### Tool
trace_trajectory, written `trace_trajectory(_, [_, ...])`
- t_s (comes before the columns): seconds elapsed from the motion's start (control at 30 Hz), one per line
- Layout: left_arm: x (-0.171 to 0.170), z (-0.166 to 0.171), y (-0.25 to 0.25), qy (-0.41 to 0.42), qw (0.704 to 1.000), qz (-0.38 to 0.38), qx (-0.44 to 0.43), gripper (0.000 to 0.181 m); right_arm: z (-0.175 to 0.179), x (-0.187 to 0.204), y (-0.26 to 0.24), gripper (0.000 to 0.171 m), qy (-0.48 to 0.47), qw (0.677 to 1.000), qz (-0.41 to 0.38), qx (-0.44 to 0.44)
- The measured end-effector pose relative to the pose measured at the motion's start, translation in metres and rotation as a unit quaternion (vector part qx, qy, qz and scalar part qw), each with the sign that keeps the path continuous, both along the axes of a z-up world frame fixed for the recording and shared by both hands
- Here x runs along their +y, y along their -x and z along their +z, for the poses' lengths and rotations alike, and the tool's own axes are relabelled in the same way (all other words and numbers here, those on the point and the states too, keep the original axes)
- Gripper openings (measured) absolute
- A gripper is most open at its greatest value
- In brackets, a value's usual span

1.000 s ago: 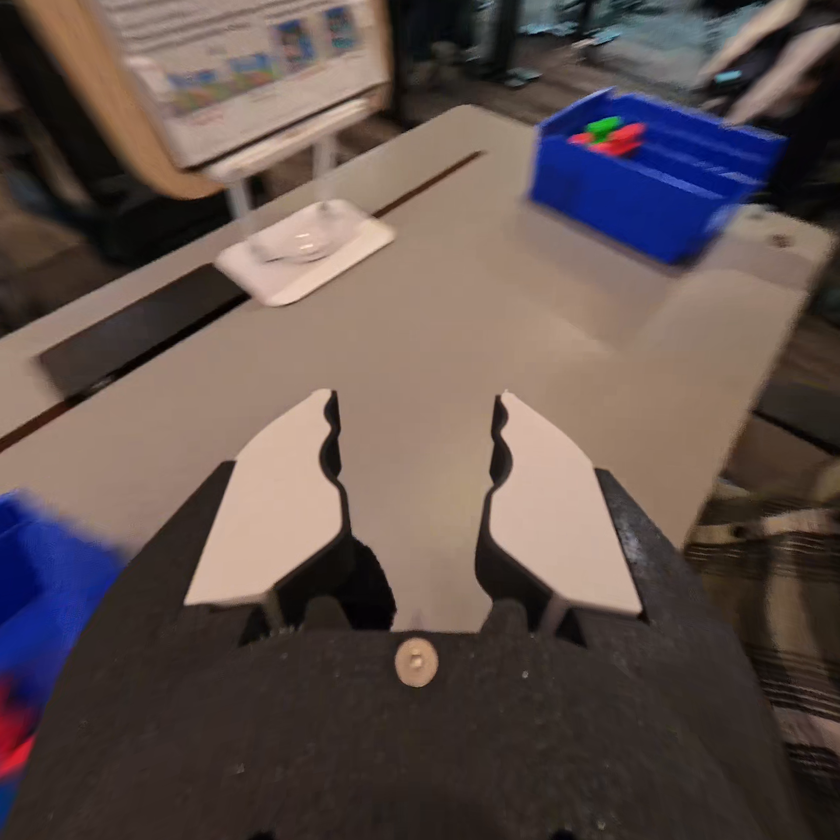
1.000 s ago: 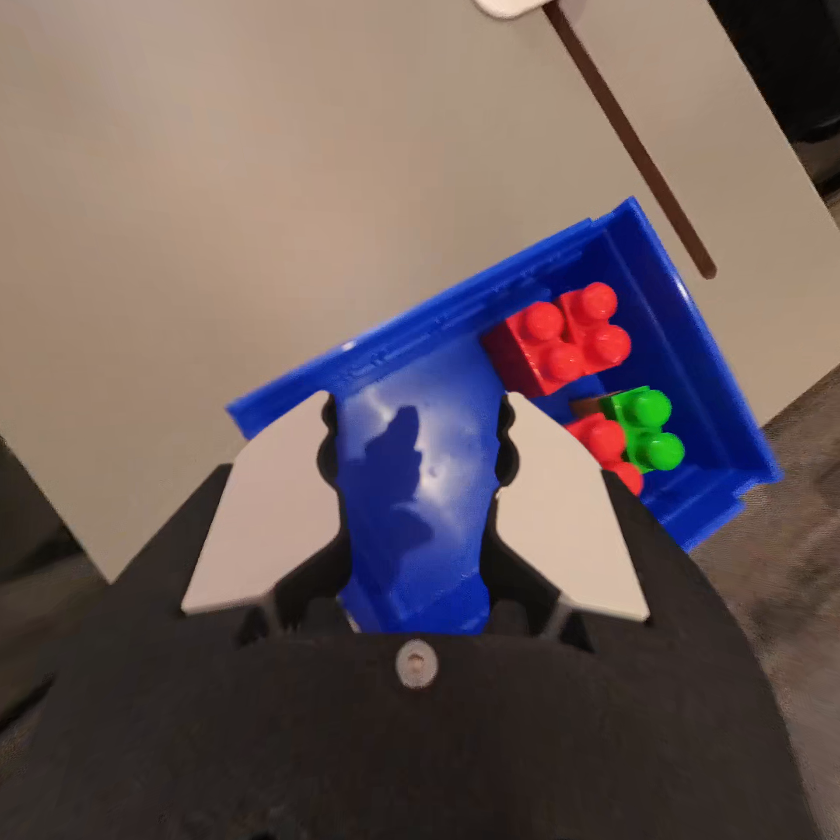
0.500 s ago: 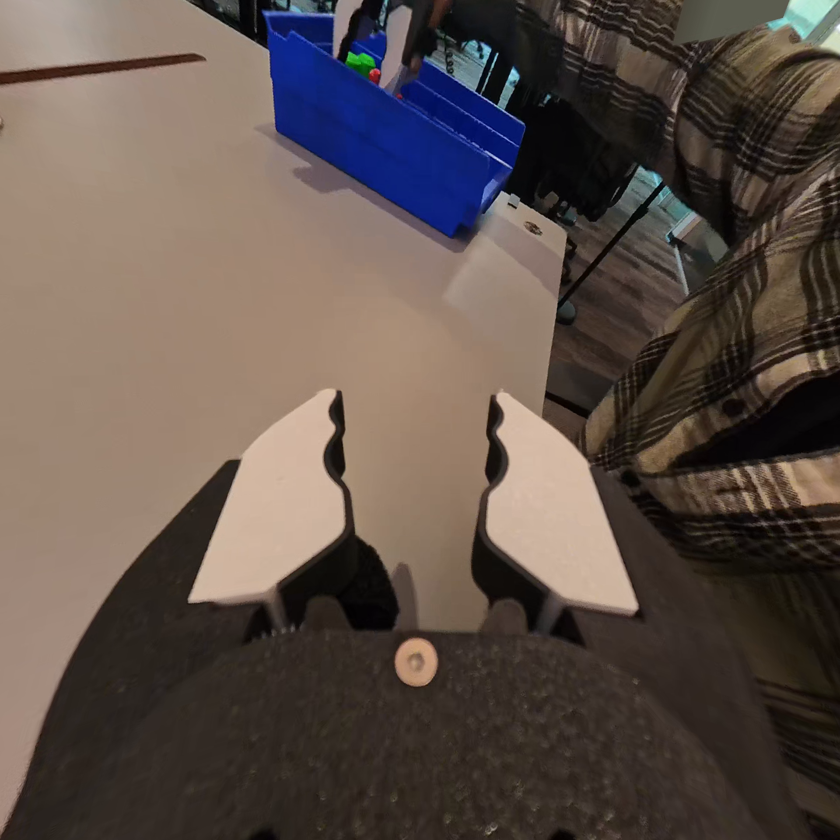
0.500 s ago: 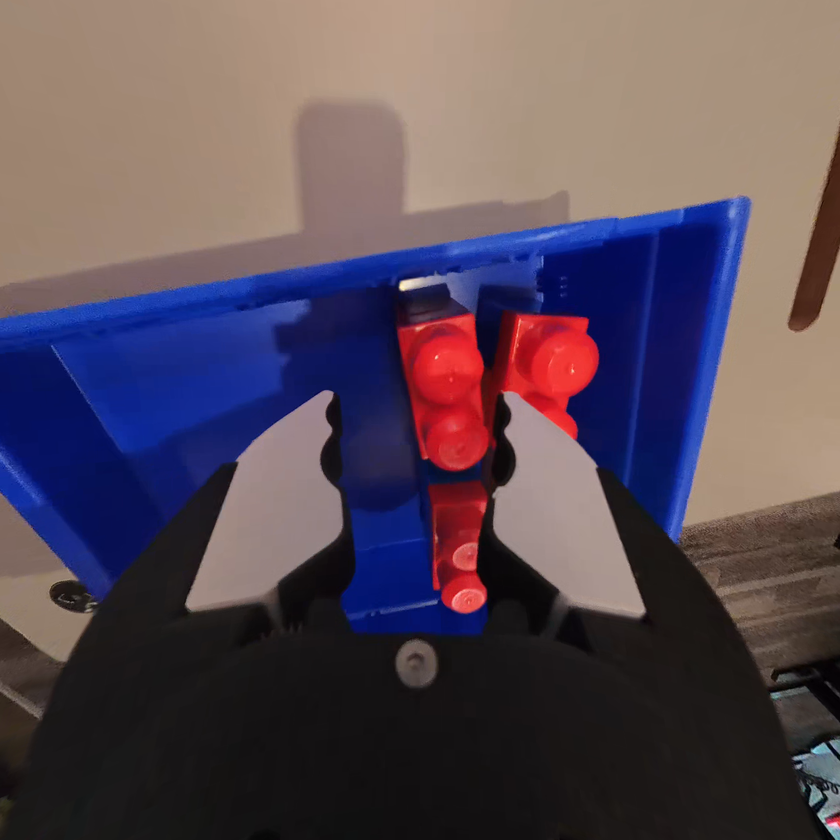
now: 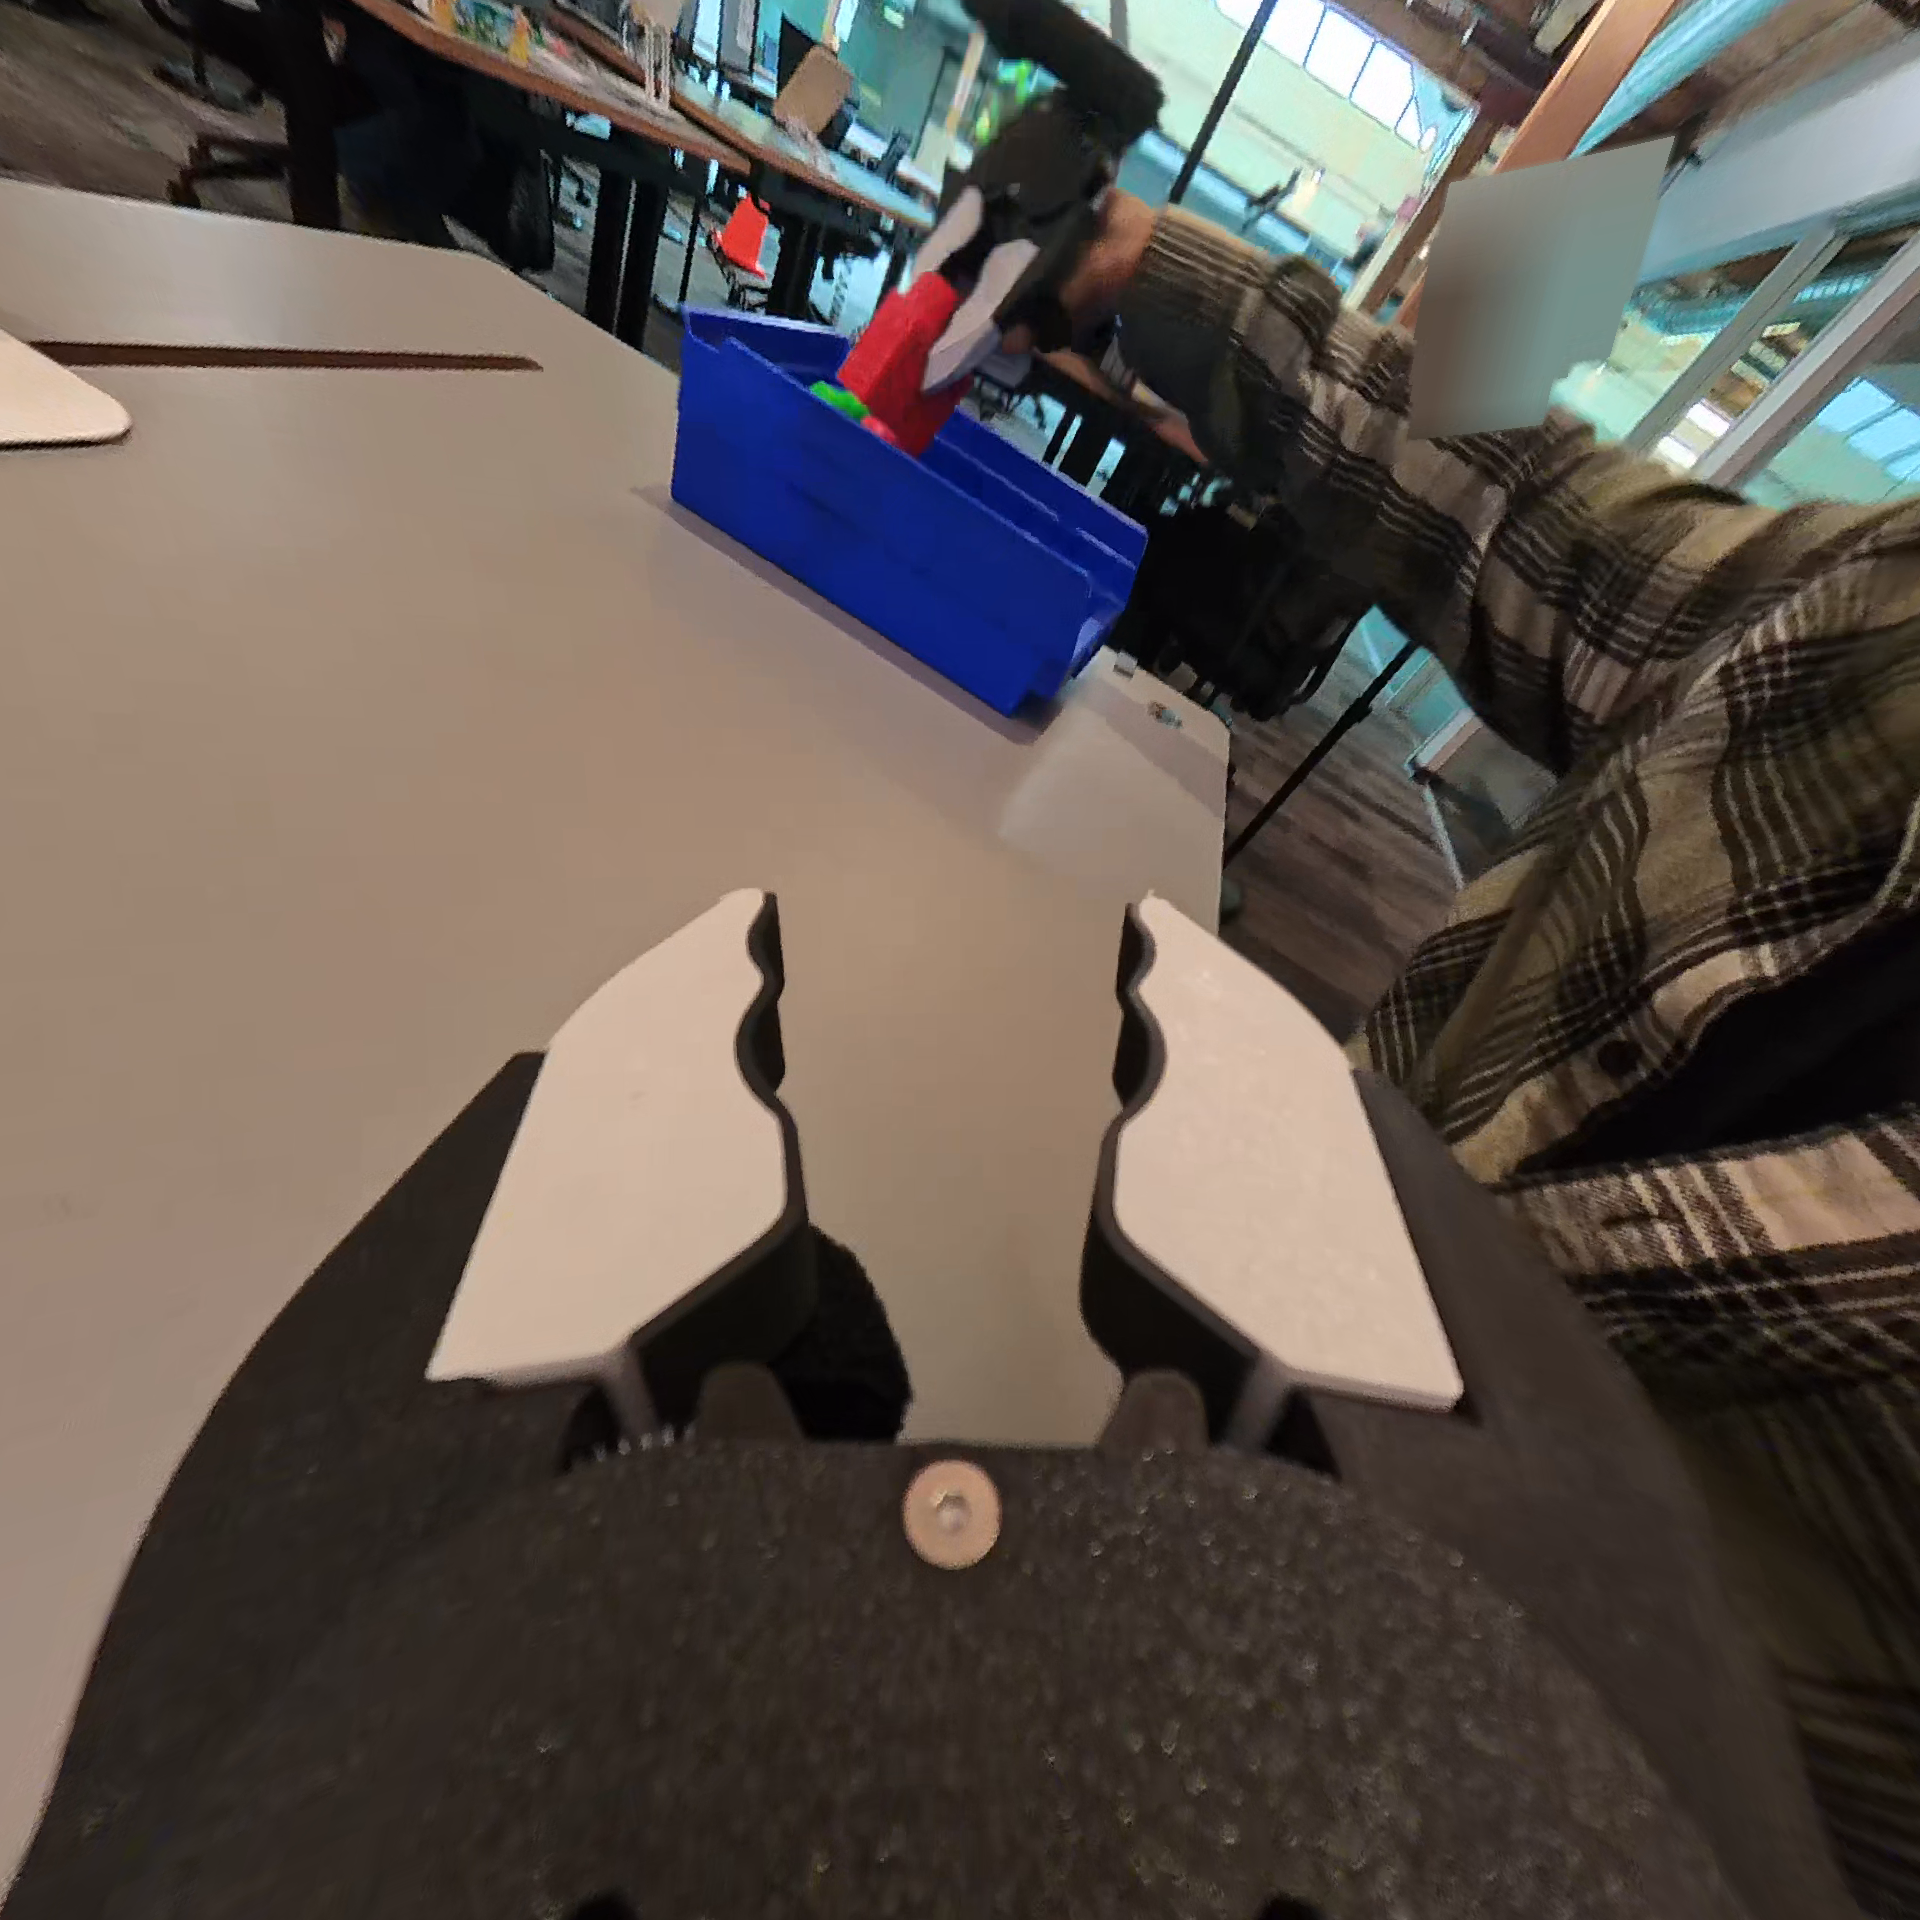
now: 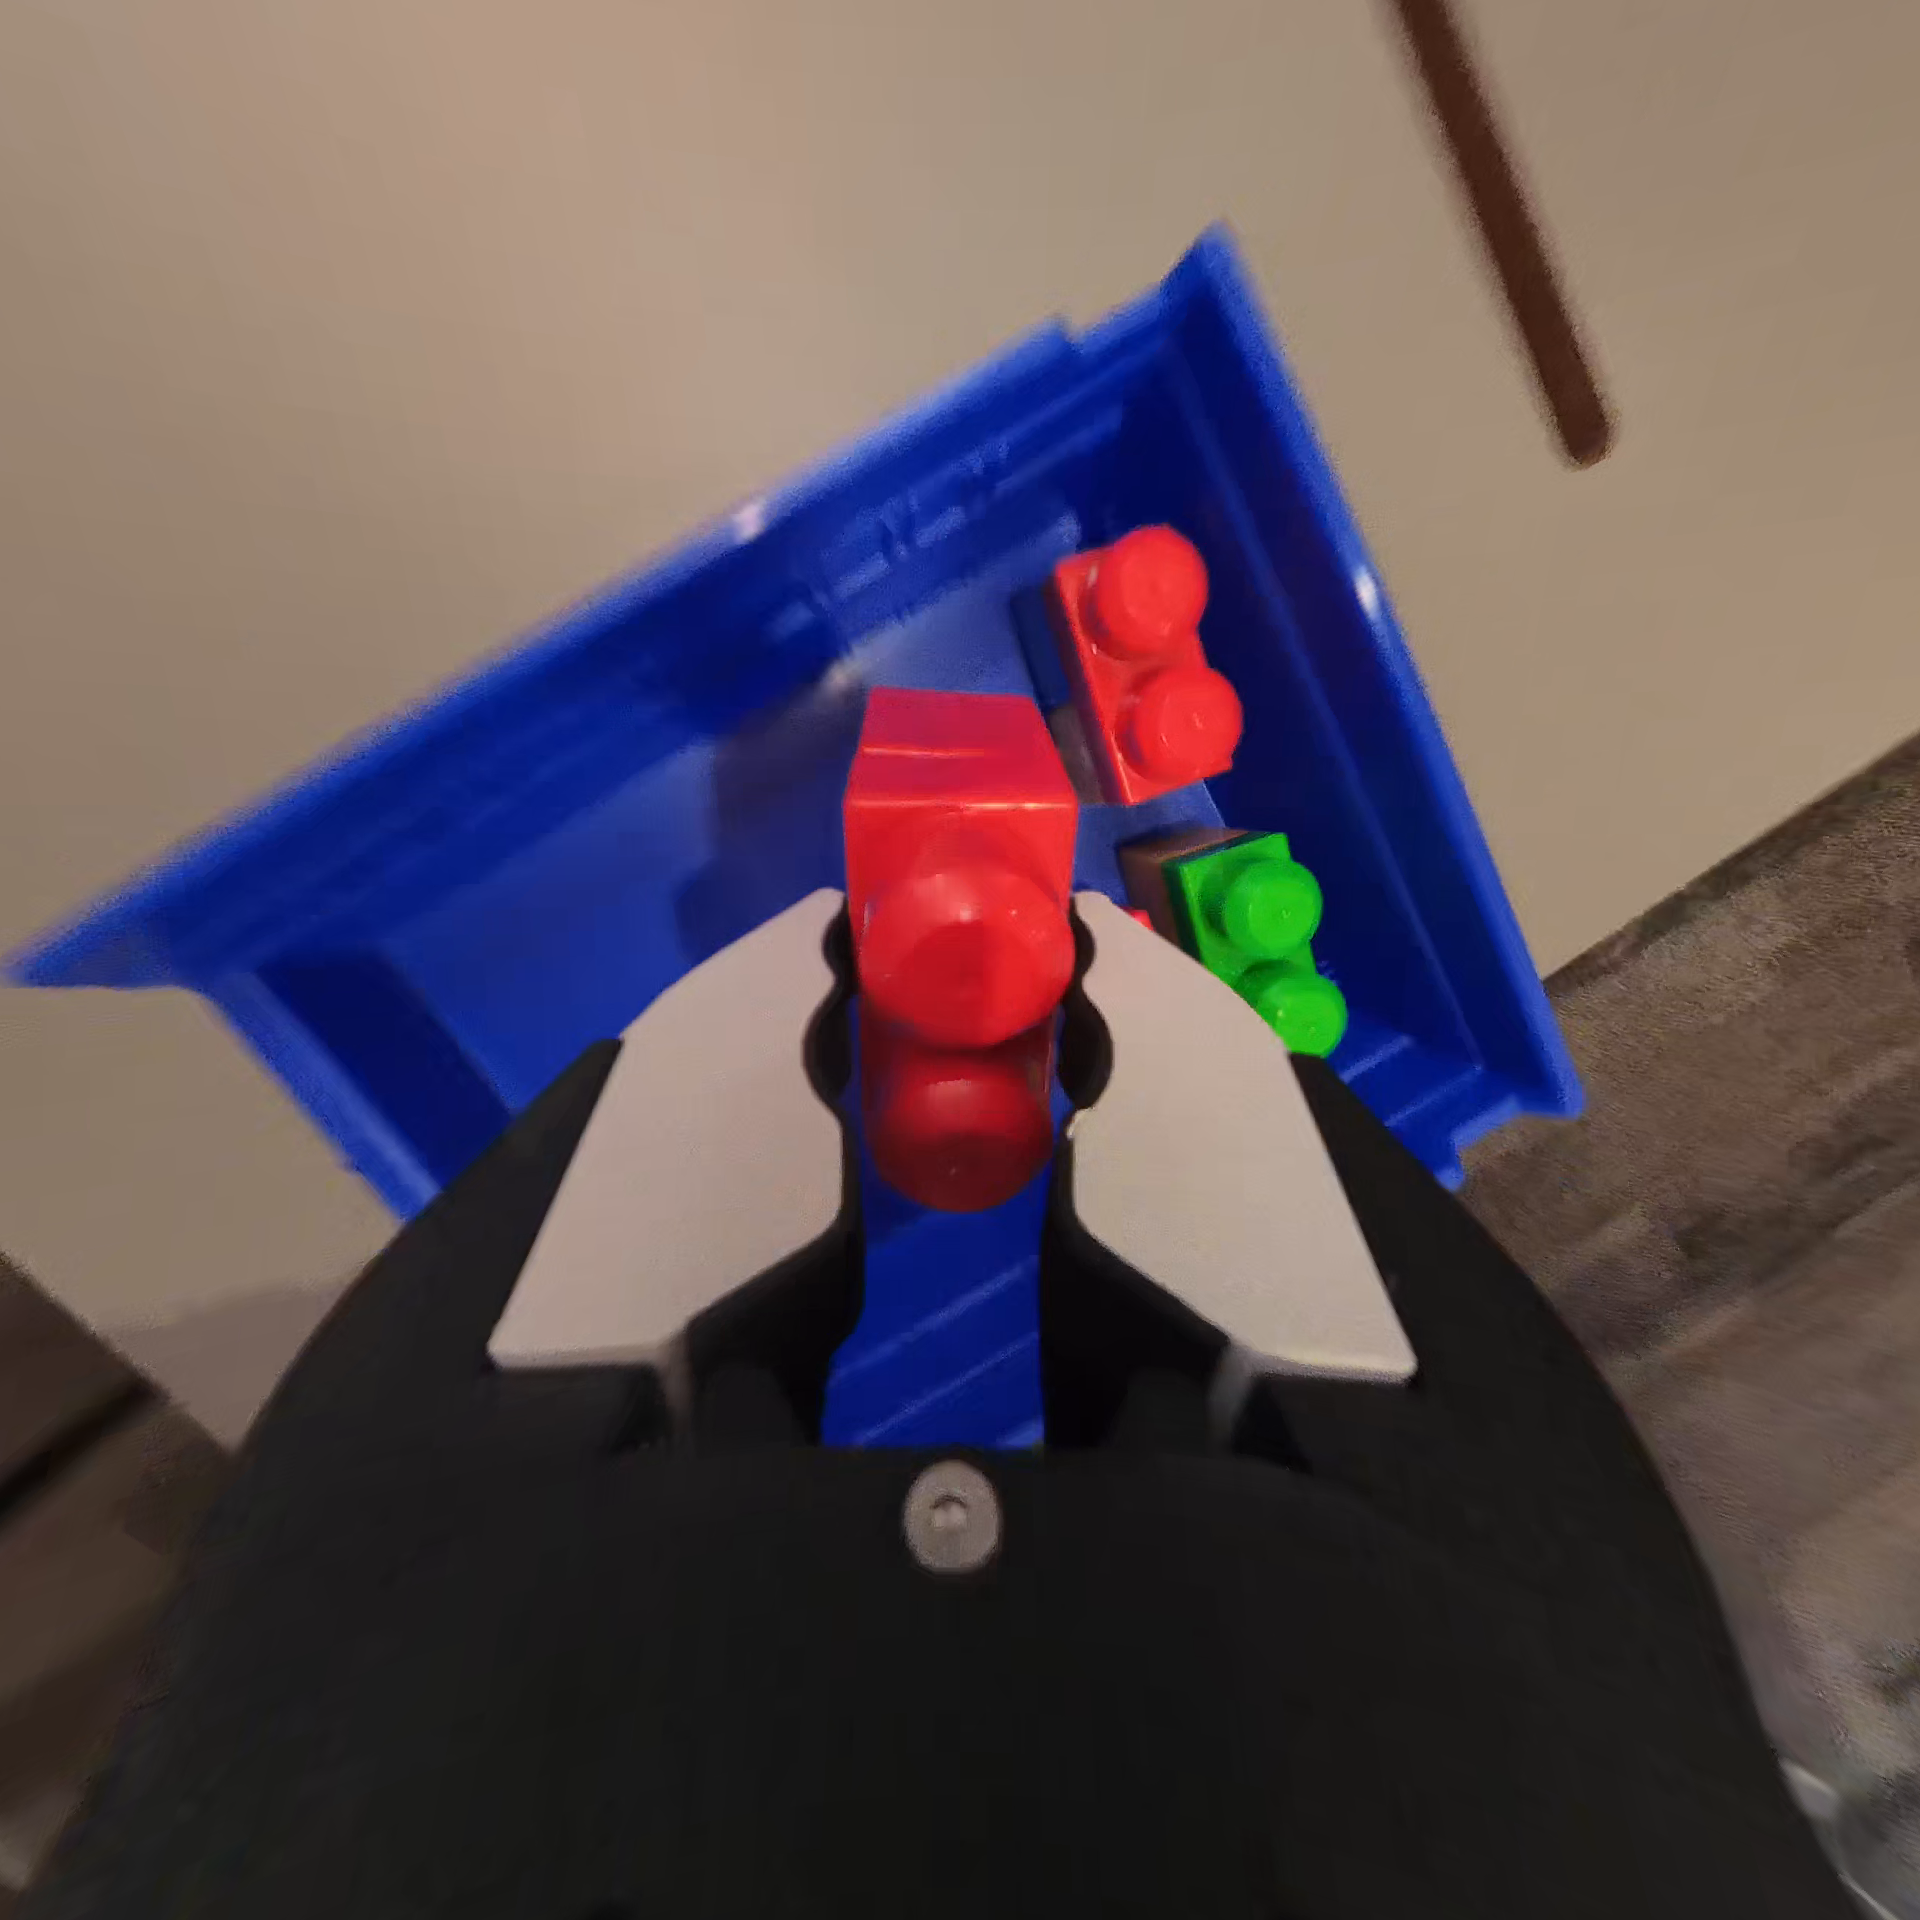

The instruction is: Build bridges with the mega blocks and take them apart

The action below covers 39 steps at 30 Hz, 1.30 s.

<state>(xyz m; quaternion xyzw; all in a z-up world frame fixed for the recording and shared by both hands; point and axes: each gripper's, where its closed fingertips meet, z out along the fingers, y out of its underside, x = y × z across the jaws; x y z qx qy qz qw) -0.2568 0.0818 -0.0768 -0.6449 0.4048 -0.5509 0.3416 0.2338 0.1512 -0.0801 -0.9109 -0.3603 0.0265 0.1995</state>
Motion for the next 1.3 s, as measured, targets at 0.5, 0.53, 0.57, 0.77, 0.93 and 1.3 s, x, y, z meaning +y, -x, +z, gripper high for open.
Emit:
trace_trajectory(0.5, [-0.005,0.050,-0.083,0.010,0.989,-0.123,-0.084,0.058,0.056,-0.072,0.358,0.036,-0.079,0.865,0.101,0.484])
trace_trajectory(0.53, [-0.006,0.050,-0.082,0.006,0.989,-0.126,-0.082,0.058,0.050,-0.074,0.370,0.036,-0.071,0.861,0.111,0.491])
trace_trajectory(0.57, [-0.008,0.050,-0.081,0.006,0.988,-0.131,-0.083,0.058,0.044,-0.075,0.380,0.036,-0.065,0.860,0.120,0.492])
trace_trajectory(0.77, [-0.017,0.037,-0.074,0.039,0.981,-0.177,-0.067,0.054,0.028,-0.083,0.421,0.036,-0.022,0.839,0.166,0.518])
trace_trajectory(0.93, [-0.017,0.036,-0.065,0.046,0.983,-0.165,-0.070,0.036,0.030,-0.083,0.434,0.036,-0.026,0.833,0.177,0.524])
trace_trajectory(1.3, [0.088,0.072,0.130,-0.018,0.989,0.147,-0.002,0.036,0.033,-0.067,0.397,0.035,-0.078,0.809,0.112,0.572])
